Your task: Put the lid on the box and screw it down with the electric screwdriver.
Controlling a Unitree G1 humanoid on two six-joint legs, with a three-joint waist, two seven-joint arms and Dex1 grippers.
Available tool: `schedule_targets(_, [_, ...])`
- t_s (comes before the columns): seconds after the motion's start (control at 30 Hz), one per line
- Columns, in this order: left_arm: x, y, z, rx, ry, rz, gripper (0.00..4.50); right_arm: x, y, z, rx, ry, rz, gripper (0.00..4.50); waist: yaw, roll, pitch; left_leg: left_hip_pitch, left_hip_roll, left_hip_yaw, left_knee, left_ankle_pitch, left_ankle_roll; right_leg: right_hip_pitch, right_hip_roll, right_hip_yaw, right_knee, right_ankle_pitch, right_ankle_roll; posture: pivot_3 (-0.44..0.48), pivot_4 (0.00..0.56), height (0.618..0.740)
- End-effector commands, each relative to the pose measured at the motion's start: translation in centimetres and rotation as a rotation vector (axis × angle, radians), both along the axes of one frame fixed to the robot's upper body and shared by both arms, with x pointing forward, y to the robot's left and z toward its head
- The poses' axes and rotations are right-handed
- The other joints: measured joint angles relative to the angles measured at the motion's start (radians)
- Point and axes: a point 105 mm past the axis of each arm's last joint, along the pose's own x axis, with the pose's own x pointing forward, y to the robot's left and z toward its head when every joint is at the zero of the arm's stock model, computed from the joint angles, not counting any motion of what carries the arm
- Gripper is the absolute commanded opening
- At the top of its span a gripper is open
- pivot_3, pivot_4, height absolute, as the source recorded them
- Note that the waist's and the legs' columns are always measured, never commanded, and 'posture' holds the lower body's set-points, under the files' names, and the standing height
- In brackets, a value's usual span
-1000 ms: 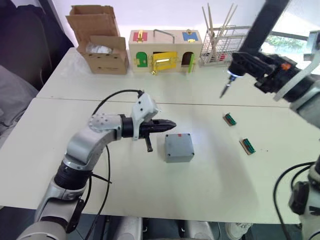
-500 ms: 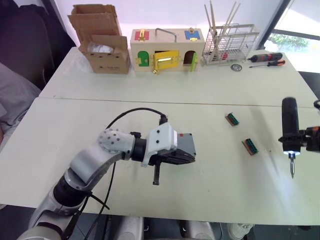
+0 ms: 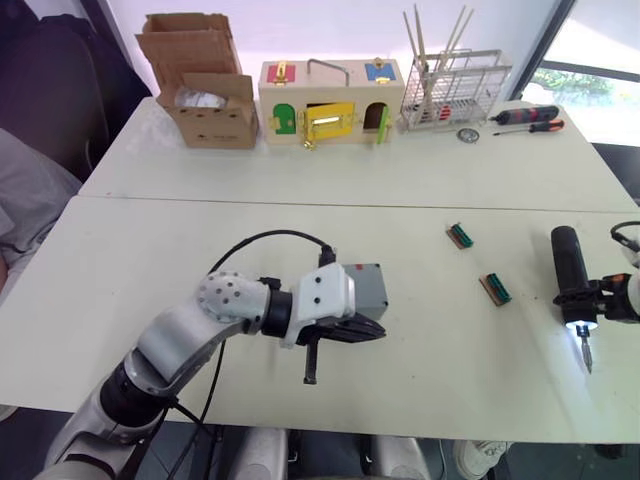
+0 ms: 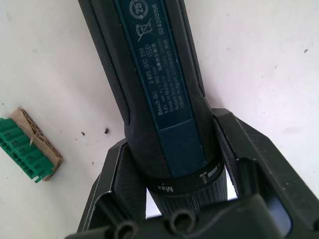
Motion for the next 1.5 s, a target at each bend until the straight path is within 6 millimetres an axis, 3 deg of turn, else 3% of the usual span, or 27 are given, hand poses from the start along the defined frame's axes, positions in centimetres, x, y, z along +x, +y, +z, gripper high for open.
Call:
schedule_targets(0.03, [0.5, 0.4, 0.4, -0.008, -0.027, 0.037, 0.0, 0.3, -0.3, 0.0, -0.024, -0.012, 0.003, 3.48, 0.0, -0.002, -0.001, 0.0, 0.0, 0.0, 0.001, 0.0, 0.001, 0.001, 0.0, 0.0, -0.001, 0.0, 0.0, 0.0, 0.15, 0.731])
schedule_targets(0.13, [3.7, 1.2, 1.3, -0.082, -0.034, 0.209, 0.0, 1.1, -0.2, 0.8, -0.044, -0.063, 0.018, 4.48, 0.004, -0.003, 0.0, 0.003, -0.001, -0.001, 0.002, -0.002, 0.003, 0.007, -0.001, 0.0, -0.005, 0.0, -0.001, 0.0, 0.15, 0.731])
schedule_targets(0.23, [5.6, 2.1, 1.8, -0.143, -0.009, 0.324, 0.0, 2.3, -0.4, 2.4, -0.121, -0.161, 0.062, 4.48, 0.003, -0.003, 0.0, 0.003, -0.003, -0.001, 0.002, -0.003, 0.005, 0.007, -0.003, -0.001, -0.005, 0.001, 0.001, 0.0, 0.15, 0.731])
schedule_targets(0.33, [6.4, 3.5, 0.9, -0.118, 0.002, 0.39, 0.0, 4.2, 0.6, 6.3, -0.189, -0.337, 0.13, 4.48, 0.002, -0.001, 0.0, 0.002, -0.003, 0.0, 0.002, -0.003, 0.005, 0.006, -0.004, -0.001, -0.004, 0.003, 0.005, 0.0, 0.15, 0.731])
schedule_targets(0.37, [6.6, 4.2, 0.4, -0.092, 0.005, 0.42, 0.0, 5.1, 1.6, 8.7, -0.225, -0.433, 0.184, 4.48, -0.001, 0.0, 0.0, 0.002, -0.003, 0.0, 0.002, -0.003, 0.005, 0.004, -0.004, -0.001, -0.003, 0.003, 0.006, 0.0, 0.15, 0.731])
schedule_targets(0.4, [6.8, 5.1, -0.1, -0.063, 0.008, 0.451, 0.0, 5.8, 4.1, 11.4, -0.231, -0.559, 0.299, 4.48, -0.005, 0.001, 0.0, 0.001, -0.003, 0.0, 0.001, -0.003, 0.004, 0.004, -0.004, 0.0, -0.003, 0.004, 0.006, 0.0, 0.15, 0.731])
schedule_targets(0.43, [6.8, 5.9, -0.6, -0.031, 0.019, 0.479, 0.0, 5.9, 8.3, 13.3, -0.184, -0.682, 0.48, 4.48, -0.008, 0.002, 0.001, 0.001, -0.003, 0.001, 0.001, -0.003, 0.004, 0.002, -0.004, 0.0, -0.001, 0.004, 0.006, 0.0, 0.15, 0.731])
schedule_targets(0.47, [6.8, 6.4, -0.9, -0.011, 0.027, 0.495, 0.0, 5.3, 11.1, 14.2, -0.143, -0.75, 0.603, 4.48, -0.012, 0.002, 0.001, 0.001, -0.002, 0.001, 0.0, -0.002, 0.003, 0.0, -0.003, 0.0, 0.001, 0.004, 0.006, 0.0, 0.15, 0.731])
schedule_targets(0.53, [6.5, 7.2, -2.2, 0.077, 0.023, 0.495, 0.0, 2.8, 16.6, 12.7, -0.029, -0.757, 0.866, 4.48, -0.013, -0.003, 0.001, 0.0, -0.001, -0.001, 0.0, -0.002, 0.002, -0.002, -0.002, 0.0, 0.006, 0.003, 0.006, 0.0, 0.15, 0.731])
schedule_targets(0.6, [6.3, 7.6, -3.3, 0.121, 0.037, 0.485, 0.0, 0.9, 19.5, 9.3, 0.034, -0.674, 0.994, 4.48, -0.001, -0.011, -0.002, 0.001, 0.003, -0.007, 0.0, -0.001, 0.001, -0.001, 0.002, -0.003, 0.008, 0.002, 0.005, 0.0, 0.15, 0.731])
schedule_targets(0.73, [6.5, 7.3, -4.4, 0.12, 0.07, 0.477, 0.0, -0.8, 22.2, 4.4, 0.086, -0.582, 1.081, 4.48, 0.022, -0.012, -0.002, 0.0, -0.002, -0.009, 0.001, 0.0, -0.001, 0.001, -0.005, -0.005, 0.008, 0.001, 0.002, 0.0, 0.15, 0.731])
schedule_targets(0.87, [7.7, 6.3, -4.9, 0.077, 0.094, 0.492, 0.0, -1.4, 23.7, 1.9, 0.124, -0.548, 1.1, 4.48, 0.028, -0.012, -0.002, 0.0, -0.008, -0.005, 0.004, -0.002, 0.002, 0.002, -0.013, -0.002, 0.006, -0.001, -0.001, 0.0, 0.15, 0.731])
schedule_targets(1.2, [8.6, 1.9, -4.6, 0.013, 0.114, 0.342, 0.0, -3.7, 27.0, -0.2, 0.247, -0.482, 1.16, 4.48, 0.028, -0.012, -0.002, 0.0, -0.006, -0.006, 0.003, -0.001, 0.001, 0.0, -0.012, -0.003, 0.009, -0.001, -0.001, 0.0, 0.15, 0.731])
schedule_targets(1.3, [9.1, 0.7, -4.7, 0.012, 0.1, 0.312, 0.0, -4.6, 27.8, 0.1, 0.275, -0.48, 1.171, 4.48, 0.03, -0.012, -0.002, 0.0, -0.006, -0.006, 0.003, -0.001, 0.001, 0.0, -0.011, -0.003, 0.009, 0.0, 0.0, 0.0, 0.15, 0.731])
schedule_targets(1.5, [10.6, 0.7, -5.4, 0.053, 0.04, 0.344, 0.0, -5.3, 27.8, 1.0, 0.252, -0.504, 1.149, 4.48, 0.029, -0.012, -0.002, -0.001, -0.006, -0.006, 0.003, -0.001, 0.001, 0.0, -0.01, -0.003, 0.008, 0.001, 0.002, 0.0, 0.15, 0.731])
